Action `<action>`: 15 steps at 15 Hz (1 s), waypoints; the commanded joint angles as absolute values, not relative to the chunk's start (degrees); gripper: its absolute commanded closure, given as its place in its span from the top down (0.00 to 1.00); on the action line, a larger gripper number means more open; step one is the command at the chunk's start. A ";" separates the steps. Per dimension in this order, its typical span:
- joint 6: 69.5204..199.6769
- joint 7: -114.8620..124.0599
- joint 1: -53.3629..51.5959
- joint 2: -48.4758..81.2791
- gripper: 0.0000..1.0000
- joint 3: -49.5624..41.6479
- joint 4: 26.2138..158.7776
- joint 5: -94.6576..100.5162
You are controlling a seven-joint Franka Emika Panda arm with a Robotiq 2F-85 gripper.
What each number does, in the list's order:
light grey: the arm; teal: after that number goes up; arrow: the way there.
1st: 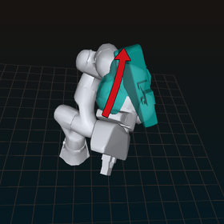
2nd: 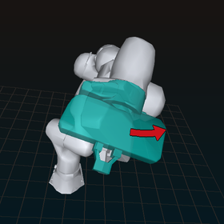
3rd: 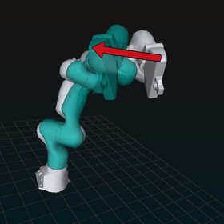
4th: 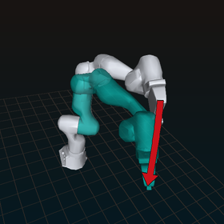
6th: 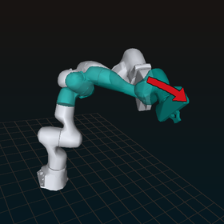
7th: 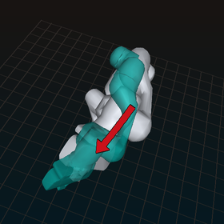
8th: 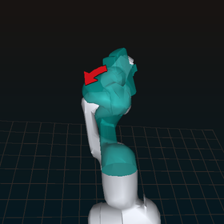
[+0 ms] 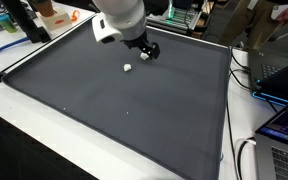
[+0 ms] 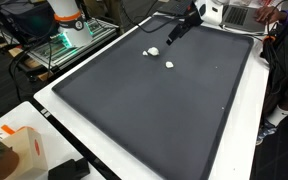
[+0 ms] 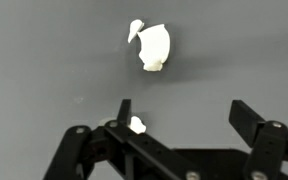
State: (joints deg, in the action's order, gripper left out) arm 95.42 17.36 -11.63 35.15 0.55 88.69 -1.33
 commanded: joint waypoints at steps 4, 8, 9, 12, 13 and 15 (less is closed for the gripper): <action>97.11 18.37 -10.99 32.75 1.00 1.17 91.83 -1.58; 103.98 21.48 -10.83 22.94 1.00 1.55 104.63 -4.16; 104.92 21.95 -10.87 20.61 1.00 1.95 107.05 -5.28; 109.44 25.30 -11.51 13.17 1.00 2.95 114.97 -8.31; 110.80 27.06 -12.05 10.42 1.00 3.35 117.68 -8.12; 112.17 31.13 -12.76 4.70 1.00 4.19 123.28 -6.38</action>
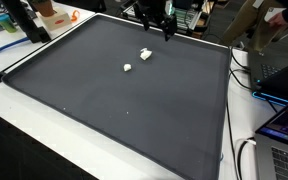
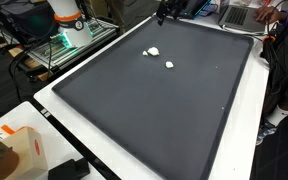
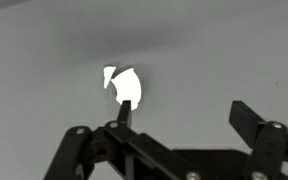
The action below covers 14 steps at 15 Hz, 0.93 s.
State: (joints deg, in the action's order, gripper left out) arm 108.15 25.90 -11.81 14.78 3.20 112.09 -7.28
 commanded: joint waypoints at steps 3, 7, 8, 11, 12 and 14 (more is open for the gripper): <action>109.47 32.88 -12.45 -4.08 1.00 5.80 132.12 -0.77; 109.74 28.43 -10.11 -5.18 1.00 6.97 132.92 -2.42; 110.17 27.29 -9.45 -7.33 1.00 6.95 134.88 -2.48; 110.67 26.37 -8.85 -9.65 1.00 6.97 136.86 -2.54; 110.72 26.37 -8.86 -9.62 1.00 6.98 136.88 -2.54; 110.05 25.69 -8.71 -9.80 1.00 6.91 136.57 -2.42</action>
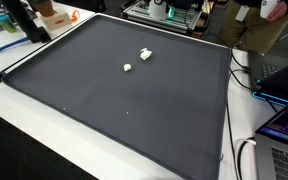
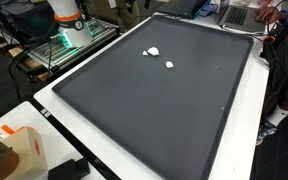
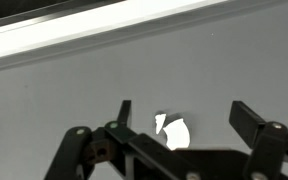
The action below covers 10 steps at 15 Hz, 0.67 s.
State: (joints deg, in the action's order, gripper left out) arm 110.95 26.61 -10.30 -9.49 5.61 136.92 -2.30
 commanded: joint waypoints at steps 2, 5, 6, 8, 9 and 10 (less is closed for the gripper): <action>106.15 17.64 -8.83 -11.45 1.00 5.77 136.58 -7.03; 101.15 6.13 -8.14 -17.04 1.00 4.09 138.83 -12.10; 103.81 12.37 -7.98 -11.87 1.00 6.11 136.31 -9.31; 101.62 8.27 -7.50 -14.34 1.00 5.29 136.68 -10.75; 101.28 7.50 -7.38 -15.21 1.00 5.13 136.88 -10.90; 101.20 7.28 -7.34 -15.69 1.00 5.11 137.04 -10.93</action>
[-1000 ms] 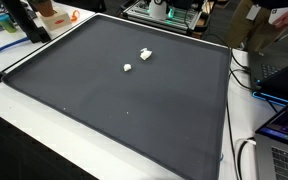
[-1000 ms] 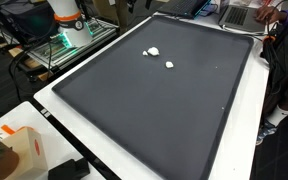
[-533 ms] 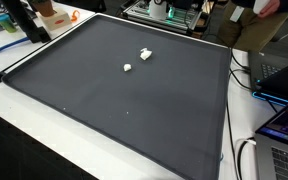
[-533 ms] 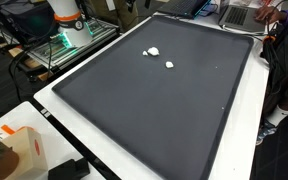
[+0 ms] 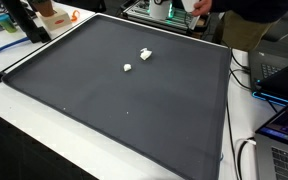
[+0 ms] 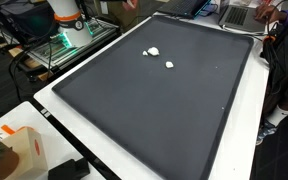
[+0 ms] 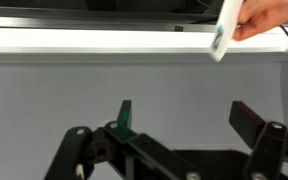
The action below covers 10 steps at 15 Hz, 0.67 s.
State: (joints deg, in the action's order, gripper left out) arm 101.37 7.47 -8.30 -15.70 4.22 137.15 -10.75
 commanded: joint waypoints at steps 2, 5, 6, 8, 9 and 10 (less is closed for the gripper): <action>100.46 6.46 -5.71 -15.12 1.00 3.54 135.94 -10.13; 99.85 6.40 -3.40 -13.76 1.00 1.97 134.16 -9.90; 100.04 6.06 -2.48 -13.39 0.75 1.30 133.60 -9.62; 99.88 5.37 -0.81 -12.67 0.66 0.05 132.46 -9.13; 99.65 5.00 -0.12 -12.20 0.58 -0.48 131.77 -8.69; 99.72 4.64 0.55 -11.82 0.49 -1.06 131.21 -8.60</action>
